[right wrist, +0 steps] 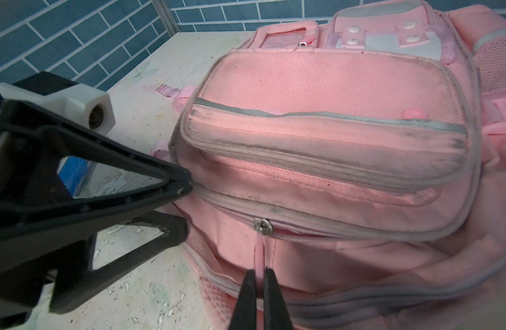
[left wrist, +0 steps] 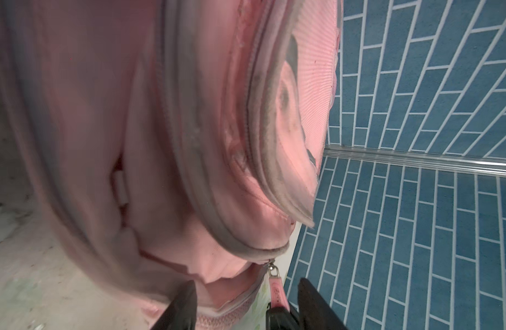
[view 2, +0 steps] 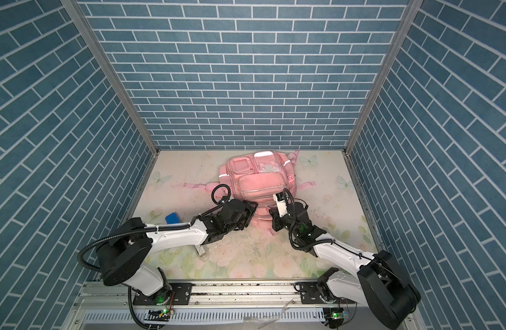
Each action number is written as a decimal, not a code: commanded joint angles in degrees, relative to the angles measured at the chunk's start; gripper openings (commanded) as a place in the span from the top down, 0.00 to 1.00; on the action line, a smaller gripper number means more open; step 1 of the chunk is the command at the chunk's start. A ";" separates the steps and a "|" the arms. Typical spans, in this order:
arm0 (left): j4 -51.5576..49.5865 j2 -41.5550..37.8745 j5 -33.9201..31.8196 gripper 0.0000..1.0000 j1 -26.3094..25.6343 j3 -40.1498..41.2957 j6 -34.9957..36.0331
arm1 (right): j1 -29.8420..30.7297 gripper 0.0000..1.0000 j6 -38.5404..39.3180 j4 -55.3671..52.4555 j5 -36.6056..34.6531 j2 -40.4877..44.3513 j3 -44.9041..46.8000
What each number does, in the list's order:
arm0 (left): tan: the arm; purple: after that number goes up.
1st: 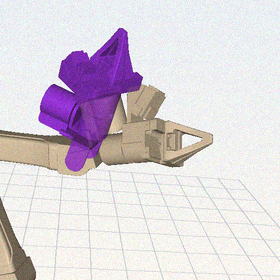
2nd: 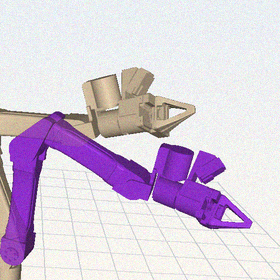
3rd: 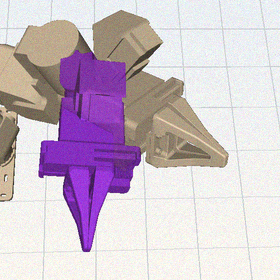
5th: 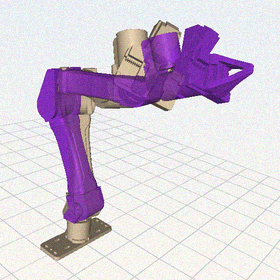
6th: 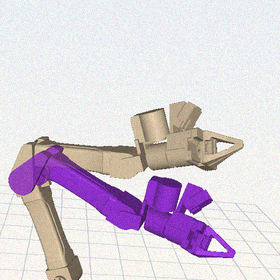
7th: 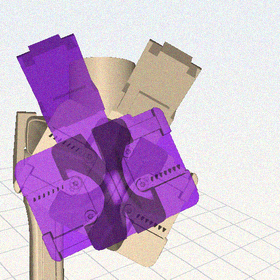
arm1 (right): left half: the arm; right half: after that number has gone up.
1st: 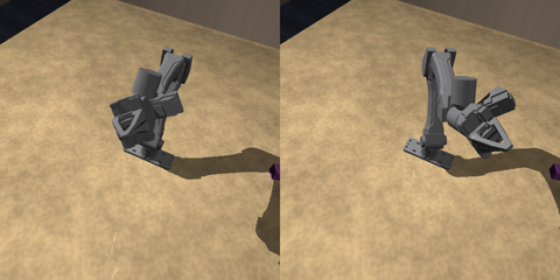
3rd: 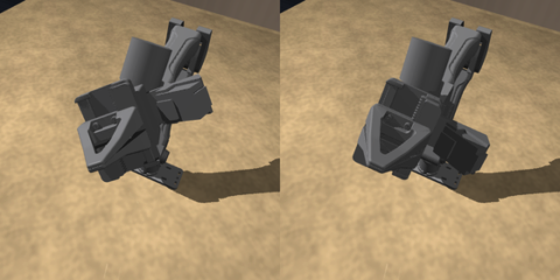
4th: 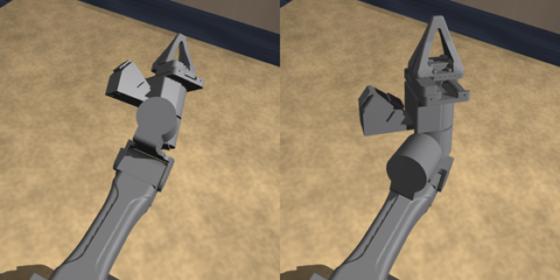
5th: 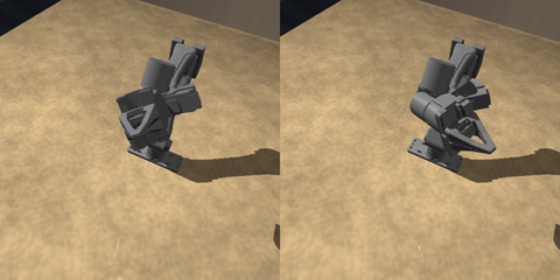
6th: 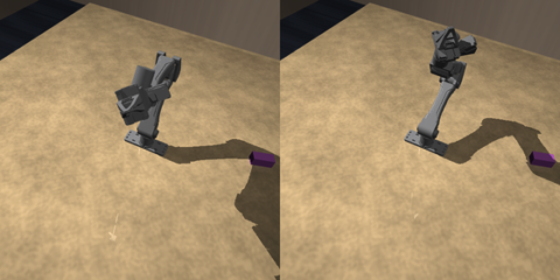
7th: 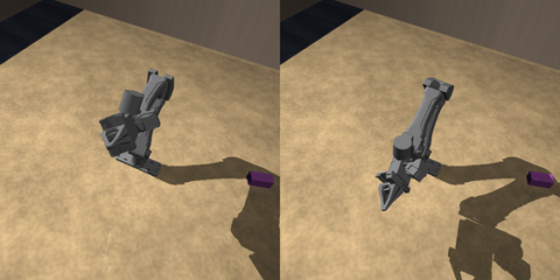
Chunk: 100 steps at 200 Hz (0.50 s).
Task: Pack books, pencil case, and school supplies into a backpack
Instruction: Zip the student bag at the center of the table.
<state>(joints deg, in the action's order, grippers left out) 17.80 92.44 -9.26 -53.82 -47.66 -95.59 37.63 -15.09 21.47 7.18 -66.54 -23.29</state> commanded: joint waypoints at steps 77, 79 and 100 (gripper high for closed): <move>-3.99 7.43 -2.86 0.58 1.30 -7.35 2.55 | 0.96 1.00 1.65 0.24 -0.24 0.49 -1.63; -3.98 7.52 -2.52 0.59 1.34 -7.38 2.70 | 1.00 1.00 1.65 0.24 -0.35 0.53 -1.60; -5.78 8.69 1.45 0.71 3.03 -9.11 6.81 | 1.02 1.00 1.56 0.00 -1.59 0.89 -1.43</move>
<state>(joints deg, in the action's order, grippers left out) 14.72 99.59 -9.98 -52.75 -54.04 -93.03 38.13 -14.94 21.32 6.66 -66.65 -23.44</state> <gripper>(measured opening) 0.350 0.069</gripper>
